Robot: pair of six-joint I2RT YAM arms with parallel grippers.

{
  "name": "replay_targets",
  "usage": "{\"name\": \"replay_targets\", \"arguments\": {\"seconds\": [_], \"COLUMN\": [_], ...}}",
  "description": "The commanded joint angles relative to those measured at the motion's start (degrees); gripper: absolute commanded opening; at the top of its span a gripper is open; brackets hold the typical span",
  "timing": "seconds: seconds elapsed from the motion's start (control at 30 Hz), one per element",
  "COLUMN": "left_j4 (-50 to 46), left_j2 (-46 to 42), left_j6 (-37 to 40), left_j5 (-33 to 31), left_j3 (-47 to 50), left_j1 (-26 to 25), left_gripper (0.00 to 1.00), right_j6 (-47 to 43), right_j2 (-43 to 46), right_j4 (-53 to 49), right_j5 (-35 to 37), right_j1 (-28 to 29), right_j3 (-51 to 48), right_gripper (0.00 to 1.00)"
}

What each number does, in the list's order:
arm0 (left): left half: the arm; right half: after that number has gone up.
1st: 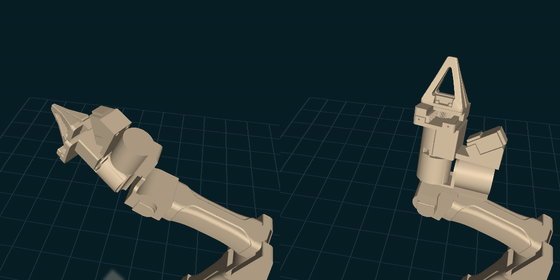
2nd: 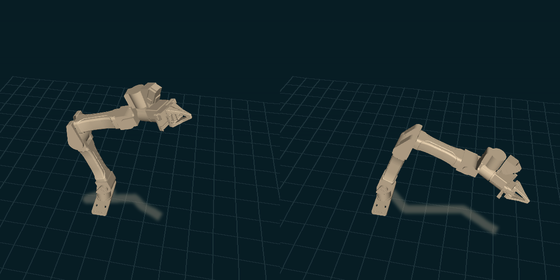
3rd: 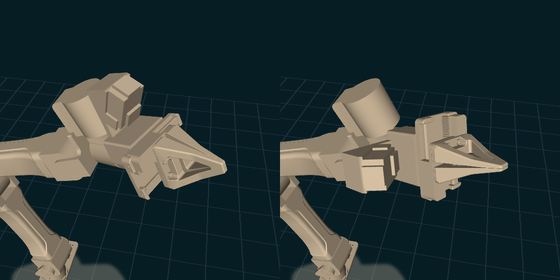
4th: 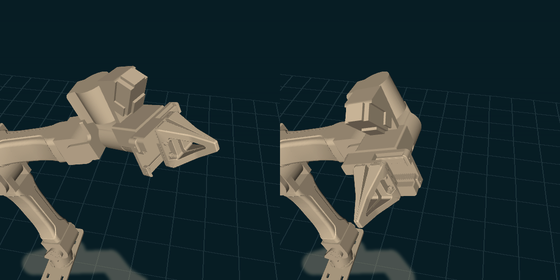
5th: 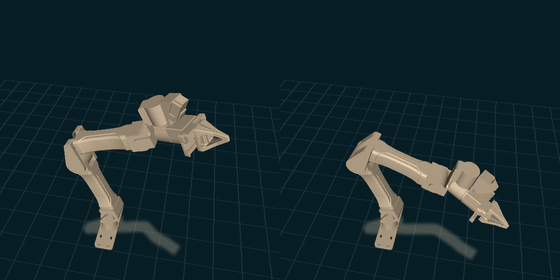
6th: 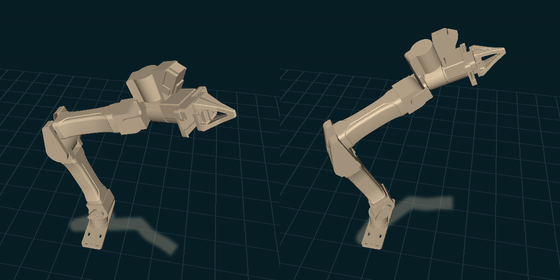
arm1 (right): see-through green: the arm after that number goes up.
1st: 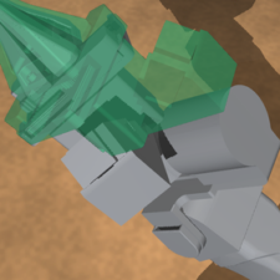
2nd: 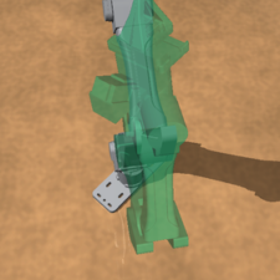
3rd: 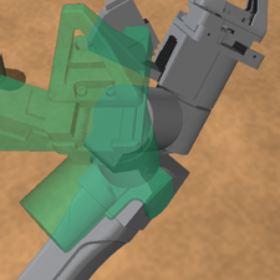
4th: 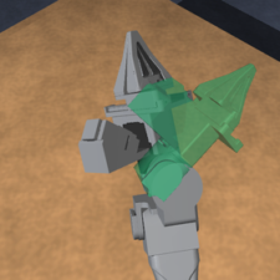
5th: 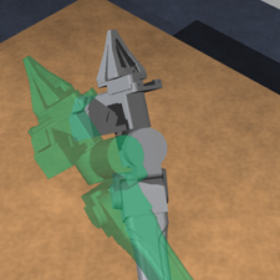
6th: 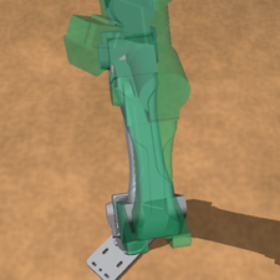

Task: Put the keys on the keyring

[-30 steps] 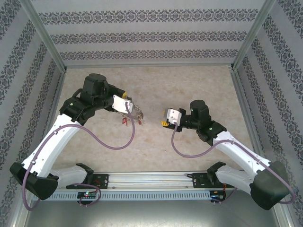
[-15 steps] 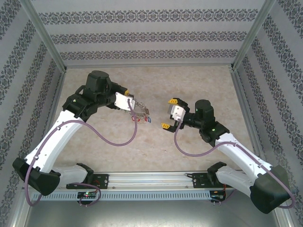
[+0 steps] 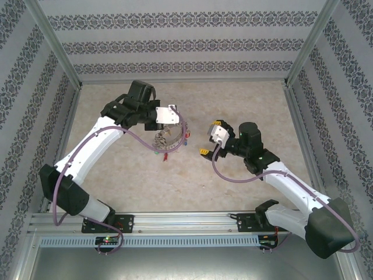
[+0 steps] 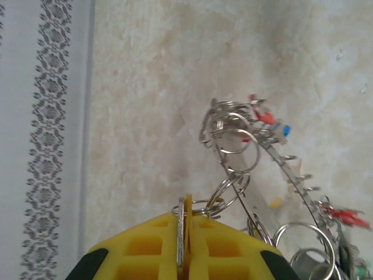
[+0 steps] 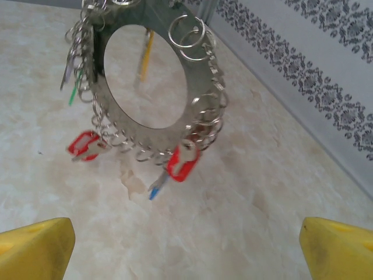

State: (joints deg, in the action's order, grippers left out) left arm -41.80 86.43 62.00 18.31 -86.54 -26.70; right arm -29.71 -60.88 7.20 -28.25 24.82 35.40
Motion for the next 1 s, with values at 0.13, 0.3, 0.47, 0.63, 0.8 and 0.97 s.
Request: {"name": "replay_targets", "arguments": {"seconds": [0.13,0.3,0.47,0.63,0.8,0.97], "left_j4": [-2.5,-6.1,-5.6,-8.0,-8.7,-7.7], "left_j2": [5.8,8.5,6.0,6.0,6.1,9.5], "left_j6": [-12.3,-15.1,-15.2,-14.5,-16.2,-18.4], "left_j5": [-12.1,-18.6,-19.1,-23.8,-22.2,-18.9], "left_j3": [-6.2,-8.7,-6.6,-4.6,-0.9,0.0], "left_j1": [-0.8,1.6,6.5,10.0,10.4,9.4], "left_gripper": [0.0,0.0,0.0,0.0,0.0,0.0], "right_j6": [4.5,5.7,7.5,8.4,8.5,8.9], "right_j2": [-0.7,-0.3,-1.9,-5.1,-7.8,-9.1], "right_j4": [1.9,1.6,2.7,3.3,3.2,2.9], "right_j5": [3.5,5.5,6.2,4.7,3.6,2.9], "right_j1": [-1.5,-2.2,-3.0,-3.1,-3.3,-3.4], "right_j3": [1.3,0.9,1.2,3.2,5.1,6.2], "right_gripper": [0.98,0.98,0.98,0.98,0.98,0.98]}}
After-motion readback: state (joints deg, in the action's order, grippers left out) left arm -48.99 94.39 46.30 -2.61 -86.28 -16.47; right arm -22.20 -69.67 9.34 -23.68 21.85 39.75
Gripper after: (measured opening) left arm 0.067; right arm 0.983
